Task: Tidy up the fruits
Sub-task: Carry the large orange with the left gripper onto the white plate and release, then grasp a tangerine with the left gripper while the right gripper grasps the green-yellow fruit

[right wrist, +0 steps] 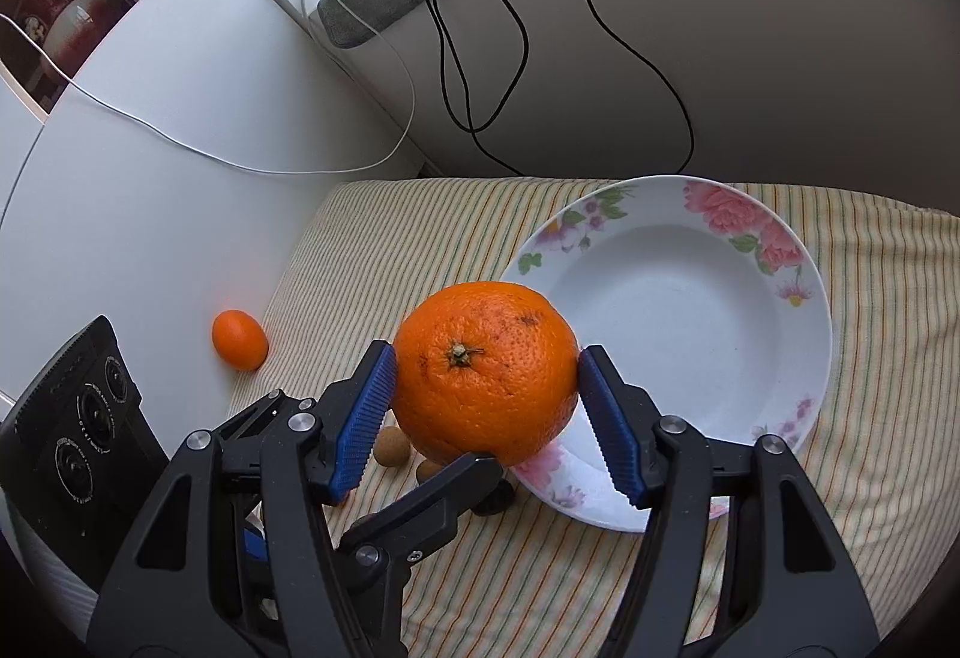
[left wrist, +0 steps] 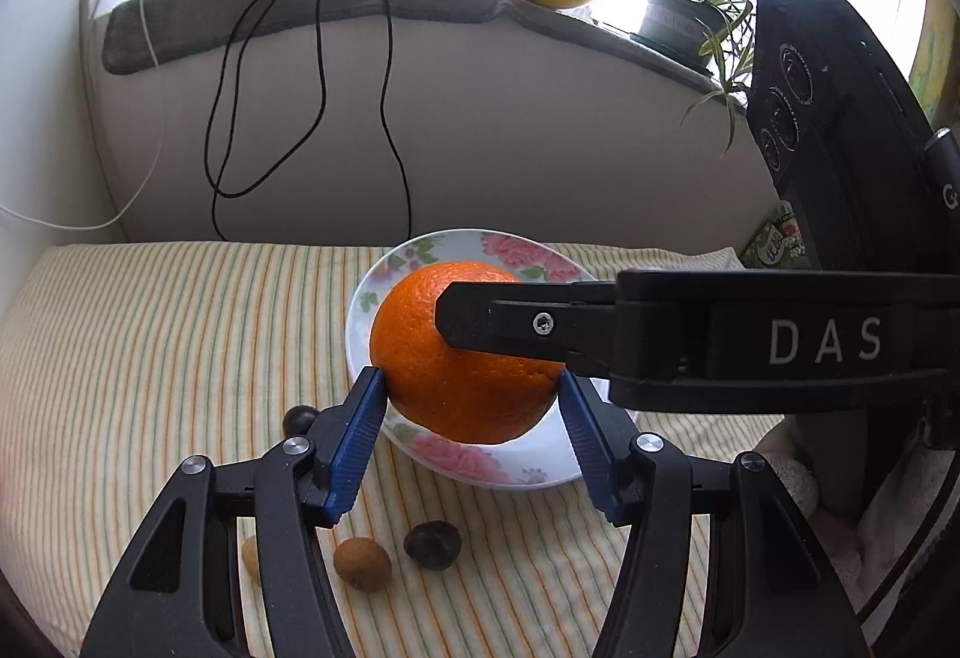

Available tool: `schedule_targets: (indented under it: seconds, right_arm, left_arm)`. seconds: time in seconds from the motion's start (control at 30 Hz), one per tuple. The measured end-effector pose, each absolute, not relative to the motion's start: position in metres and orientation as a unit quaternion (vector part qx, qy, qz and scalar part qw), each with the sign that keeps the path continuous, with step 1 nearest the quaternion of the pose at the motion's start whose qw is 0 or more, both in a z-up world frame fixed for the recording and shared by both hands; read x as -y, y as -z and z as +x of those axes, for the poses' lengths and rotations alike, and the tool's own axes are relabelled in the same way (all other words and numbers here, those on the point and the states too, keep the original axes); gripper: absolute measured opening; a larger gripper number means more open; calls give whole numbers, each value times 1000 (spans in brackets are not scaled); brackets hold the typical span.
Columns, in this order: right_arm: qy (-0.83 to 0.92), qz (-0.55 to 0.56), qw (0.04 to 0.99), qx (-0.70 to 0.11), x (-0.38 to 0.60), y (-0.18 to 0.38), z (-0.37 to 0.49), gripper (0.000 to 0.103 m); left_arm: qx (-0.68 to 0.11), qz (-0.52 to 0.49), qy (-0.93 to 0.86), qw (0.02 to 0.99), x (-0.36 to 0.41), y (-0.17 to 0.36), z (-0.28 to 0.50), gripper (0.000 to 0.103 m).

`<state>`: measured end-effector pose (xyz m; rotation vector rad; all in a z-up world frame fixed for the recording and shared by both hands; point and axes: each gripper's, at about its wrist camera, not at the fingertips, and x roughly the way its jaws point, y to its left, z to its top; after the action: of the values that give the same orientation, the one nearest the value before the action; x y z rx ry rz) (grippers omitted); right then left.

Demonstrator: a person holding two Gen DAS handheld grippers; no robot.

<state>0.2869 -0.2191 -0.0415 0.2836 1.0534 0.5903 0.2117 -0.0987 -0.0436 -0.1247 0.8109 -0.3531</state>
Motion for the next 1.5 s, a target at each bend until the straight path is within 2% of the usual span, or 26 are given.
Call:
schedule_targets:
  seconds: [0.67, 1.03, 1.5]
  right_arm:
    - [-227, 148, 825, -497, 264, 76, 328, 66]
    - [-192, 121, 850, -475, 270, 62, 322, 66]
    - [-174, 97, 886, -419, 278, 30, 275, 66]
  left_arm:
    - [-430, -50, 187, 882, 137, 72, 266, 59]
    - [-441, -26, 176, 880, 154, 75, 263, 59]
    - [-404, -8, 158, 901, 132, 41, 235, 59]
